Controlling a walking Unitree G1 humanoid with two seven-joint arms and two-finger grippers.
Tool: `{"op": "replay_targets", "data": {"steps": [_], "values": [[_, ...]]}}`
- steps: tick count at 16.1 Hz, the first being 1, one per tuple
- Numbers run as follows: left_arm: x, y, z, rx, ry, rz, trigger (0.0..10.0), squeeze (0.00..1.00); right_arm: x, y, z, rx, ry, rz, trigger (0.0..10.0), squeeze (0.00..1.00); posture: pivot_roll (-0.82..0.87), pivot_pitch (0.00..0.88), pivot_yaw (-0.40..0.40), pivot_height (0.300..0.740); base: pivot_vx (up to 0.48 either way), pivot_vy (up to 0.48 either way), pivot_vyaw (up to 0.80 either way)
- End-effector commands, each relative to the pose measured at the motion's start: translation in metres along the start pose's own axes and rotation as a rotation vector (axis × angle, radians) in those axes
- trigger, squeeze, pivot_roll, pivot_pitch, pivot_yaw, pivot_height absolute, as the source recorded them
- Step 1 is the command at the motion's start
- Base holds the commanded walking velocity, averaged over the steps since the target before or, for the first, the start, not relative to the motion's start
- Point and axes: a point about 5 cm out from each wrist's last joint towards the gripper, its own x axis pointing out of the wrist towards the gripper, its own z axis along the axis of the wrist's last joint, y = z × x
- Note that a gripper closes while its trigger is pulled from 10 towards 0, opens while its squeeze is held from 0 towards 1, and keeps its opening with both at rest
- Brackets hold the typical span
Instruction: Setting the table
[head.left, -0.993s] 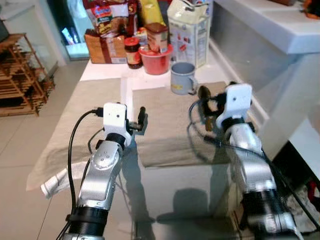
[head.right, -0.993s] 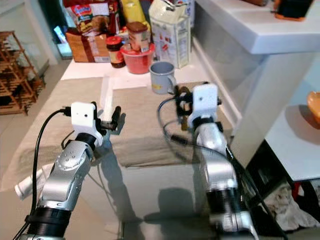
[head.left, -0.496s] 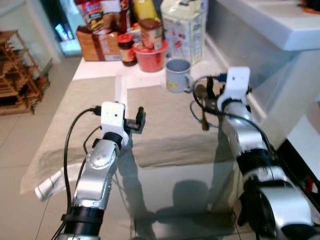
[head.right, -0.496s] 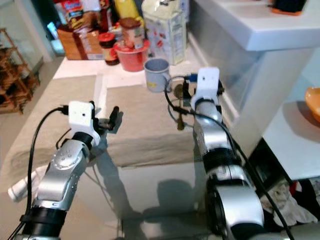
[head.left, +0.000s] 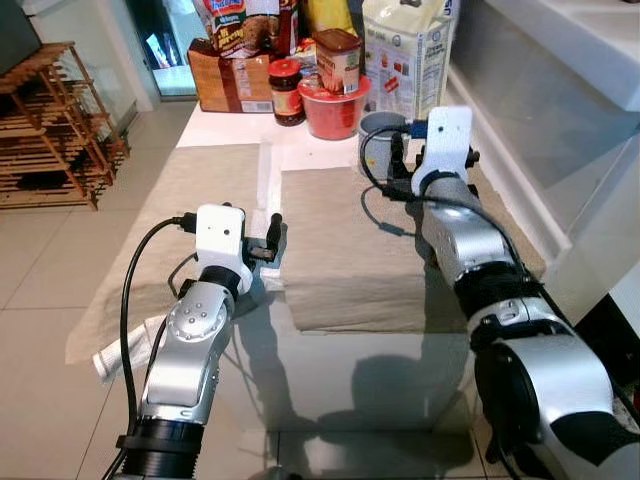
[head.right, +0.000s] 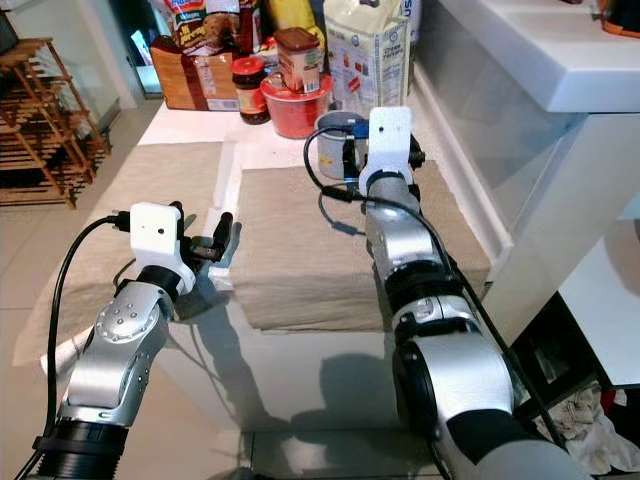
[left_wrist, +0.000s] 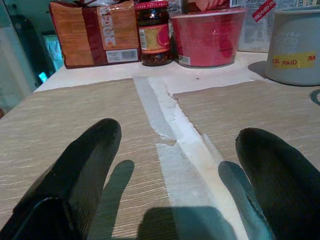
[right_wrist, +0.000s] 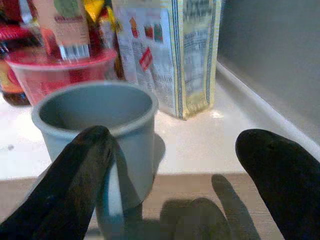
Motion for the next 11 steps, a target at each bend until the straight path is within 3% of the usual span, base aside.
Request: {"op": "replay_targets", "data": {"steps": [1,5,11], "values": [[-0.002,0.002,0.001,0.012,0.001,0.012,10.0,0.00,0.001,0.001,0.004,-0.002,0.014,-0.013,10.0,0.00,-0.02,0.000,0.063,0.740,0.000,0.000,0.00],[0.000,-0.001,0.001,0.006,0.000,0.008,10.0,0.00,0.001,-0.003,0.002,-0.037,0.042,-0.036,10.0,0.00,-0.03,0.000,0.060,0.740,0.000,0.000,0.00],[0.000,-0.001,0.000,0.006,0.003,0.012,10.0,0.00,-0.004,0.008,-0.009,-0.072,0.045,0.018,10.0,0.00,-0.03,0.000,0.062,0.740,0.000,0.000,0.00]]}}
